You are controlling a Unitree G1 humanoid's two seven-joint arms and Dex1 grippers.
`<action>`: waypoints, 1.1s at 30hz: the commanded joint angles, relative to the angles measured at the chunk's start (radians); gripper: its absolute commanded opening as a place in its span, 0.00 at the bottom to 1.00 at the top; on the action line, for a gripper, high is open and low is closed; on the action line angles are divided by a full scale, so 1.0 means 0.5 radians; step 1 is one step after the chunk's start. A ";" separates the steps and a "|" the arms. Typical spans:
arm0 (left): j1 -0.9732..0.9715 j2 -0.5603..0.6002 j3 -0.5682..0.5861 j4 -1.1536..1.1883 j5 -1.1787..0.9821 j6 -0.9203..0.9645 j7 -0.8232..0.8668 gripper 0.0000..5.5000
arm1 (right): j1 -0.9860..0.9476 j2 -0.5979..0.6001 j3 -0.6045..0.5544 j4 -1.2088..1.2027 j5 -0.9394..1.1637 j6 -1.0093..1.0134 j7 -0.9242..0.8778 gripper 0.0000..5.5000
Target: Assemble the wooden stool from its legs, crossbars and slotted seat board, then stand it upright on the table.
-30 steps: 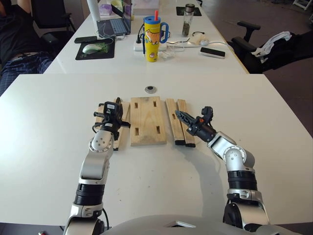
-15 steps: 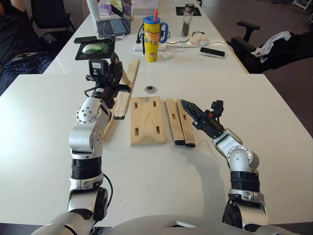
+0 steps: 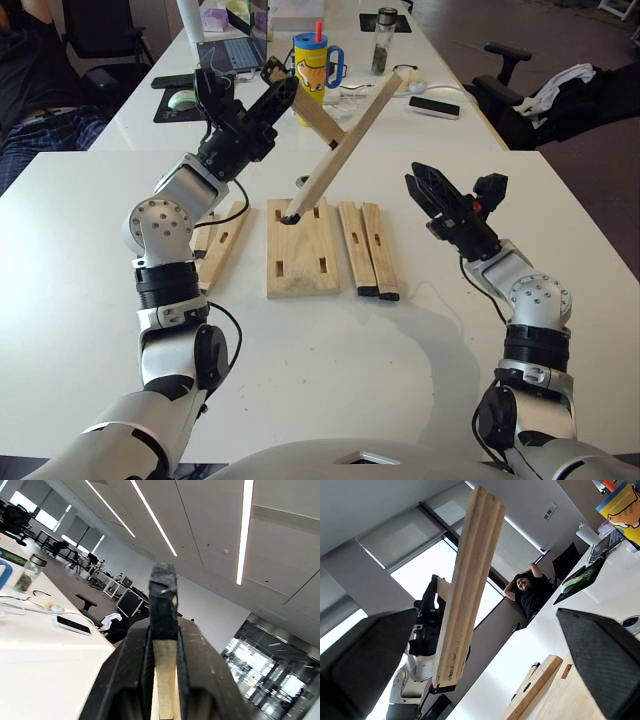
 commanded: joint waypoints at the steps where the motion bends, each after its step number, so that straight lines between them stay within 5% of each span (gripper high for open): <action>1: -0.006 0.064 -0.027 0.041 -0.110 0.123 -0.114 0.08 | 0.002 0.020 -0.086 0.033 0.135 0.075 -0.046 0.98; 24: 0.127 0.032 -0.127 0.010 -0.394 0.503 -0.186 0.08 | -0.024 -0.018 -0.039 -0.131 0.456 0.339 -0.044 0.98; 33: 0.089 0.086 -0.113 0.074 -0.397 0.511 -0.201 0.08 | 0.005 -0.082 -0.045 -0.141 0.484 0.367 0.059 0.74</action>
